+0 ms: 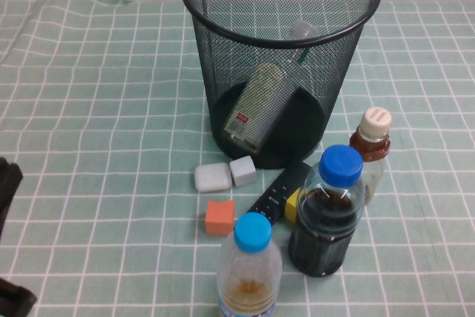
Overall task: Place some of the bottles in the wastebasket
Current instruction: Pick up a bottle from the table with right arm
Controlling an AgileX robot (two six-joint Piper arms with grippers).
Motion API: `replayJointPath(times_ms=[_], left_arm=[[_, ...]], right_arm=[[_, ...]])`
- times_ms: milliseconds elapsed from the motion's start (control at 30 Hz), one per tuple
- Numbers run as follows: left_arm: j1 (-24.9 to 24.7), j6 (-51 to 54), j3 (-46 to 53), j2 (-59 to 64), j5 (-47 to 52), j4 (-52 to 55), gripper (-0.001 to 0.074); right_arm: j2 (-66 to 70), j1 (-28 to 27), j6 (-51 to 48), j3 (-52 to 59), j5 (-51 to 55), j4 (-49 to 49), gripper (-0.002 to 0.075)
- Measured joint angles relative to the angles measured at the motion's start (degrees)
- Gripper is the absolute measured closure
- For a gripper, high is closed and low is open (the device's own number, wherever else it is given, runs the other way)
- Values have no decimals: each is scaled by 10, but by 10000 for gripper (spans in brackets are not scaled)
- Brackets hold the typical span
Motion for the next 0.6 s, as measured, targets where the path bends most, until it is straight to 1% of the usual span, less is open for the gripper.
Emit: replayJointPath(times_ms=[67,133,233,300,367,467,600], left_arm=[[17,0,52,-17,-51,-21,735],[48,0,104,-36,-94,-51,735],[99,0,159,-67,-130,-79,735],[128,0,177,-88,-134,-85,735],[154,0,181,-113,-116,-88,735],[183,0,182,-158,-59,-88,735],[191,0,182,-215,67,-88,735]], right_arm=[[0,0,0,0,0,0,734],[0,0,0,0,0,0,734],[0,0,0,0,0,0,734],[0,0,0,0,0,0,734],[0,0,0,0,0,0,734],[0,0,0,0,0,0,734],[0,0,0,0,0,0,734]])
